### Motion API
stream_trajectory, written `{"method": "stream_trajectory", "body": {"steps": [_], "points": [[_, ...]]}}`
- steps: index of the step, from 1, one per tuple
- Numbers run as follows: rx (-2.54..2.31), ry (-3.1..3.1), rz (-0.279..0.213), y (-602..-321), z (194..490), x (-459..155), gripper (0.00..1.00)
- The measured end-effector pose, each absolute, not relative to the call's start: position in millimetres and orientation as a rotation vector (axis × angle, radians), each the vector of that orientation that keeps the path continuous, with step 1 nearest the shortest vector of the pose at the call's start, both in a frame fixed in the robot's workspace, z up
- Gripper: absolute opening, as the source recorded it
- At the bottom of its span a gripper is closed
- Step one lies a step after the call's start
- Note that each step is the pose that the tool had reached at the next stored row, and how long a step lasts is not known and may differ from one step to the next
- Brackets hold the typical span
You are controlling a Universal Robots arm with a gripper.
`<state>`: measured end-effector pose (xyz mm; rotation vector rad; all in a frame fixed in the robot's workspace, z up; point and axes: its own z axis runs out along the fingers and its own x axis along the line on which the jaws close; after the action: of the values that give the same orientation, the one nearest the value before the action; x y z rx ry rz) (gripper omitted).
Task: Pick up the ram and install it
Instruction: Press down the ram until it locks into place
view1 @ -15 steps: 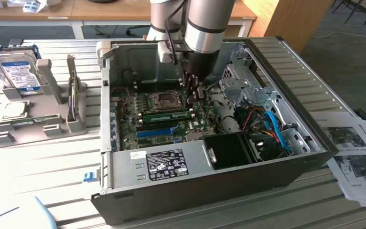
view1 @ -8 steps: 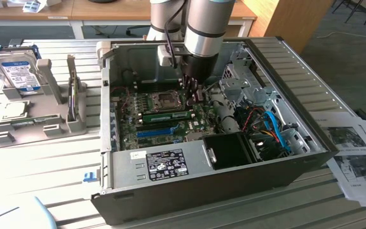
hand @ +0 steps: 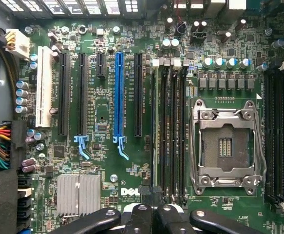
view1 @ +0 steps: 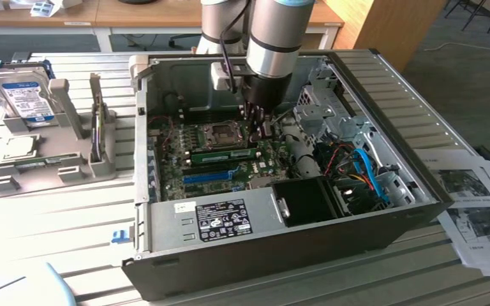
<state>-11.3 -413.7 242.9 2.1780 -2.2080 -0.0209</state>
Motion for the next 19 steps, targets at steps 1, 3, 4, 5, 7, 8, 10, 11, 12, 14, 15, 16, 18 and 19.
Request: {"method": "stream_trajectory", "body": {"steps": [1, 3, 4, 5, 7, 8, 10, 11, 12, 14, 15, 16, 18, 19], "points": [[2.178, -2.208, -0.021, -413.7, 242.8, -11.0, 0.09], [2.178, -2.208, -0.021, -413.7, 242.8, -9.1, 0.09], [2.178, -2.208, -0.021, -413.7, 242.8, -7.9, 0.09], [2.178, -2.208, -0.021, -413.7, 242.8, -6.7, 0.09], [2.178, -2.208, -0.021, -413.7, 242.8, -4.2, 0.09], [2.178, -2.208, -0.021, -413.7, 242.8, -3.0, 0.09], [2.178, -2.208, -0.021, -413.7, 242.8, -0.6, 0.09], [2.178, -2.208, -0.021, -413.6, 242.8, 0.5, 0.09], [2.178, -2.208, -0.021, -413.6, 242.8, 1.3, 0.09], [2.178, -2.208, -0.021, -413.6, 242.8, 1.5, 0.09], [2.178, -2.208, -0.021, -413.7, 242.8, 1.5, 0.09], [2.178, -2.208, -0.021, -413.7, 242.8, 1.5, 0.09], [2.178, -2.208, -0.021, -413.7, 241.5, 1.5, 0.09], [2.178, -2.208, -0.021, -413.7, 240.6, 1.5, 0.09]]}}
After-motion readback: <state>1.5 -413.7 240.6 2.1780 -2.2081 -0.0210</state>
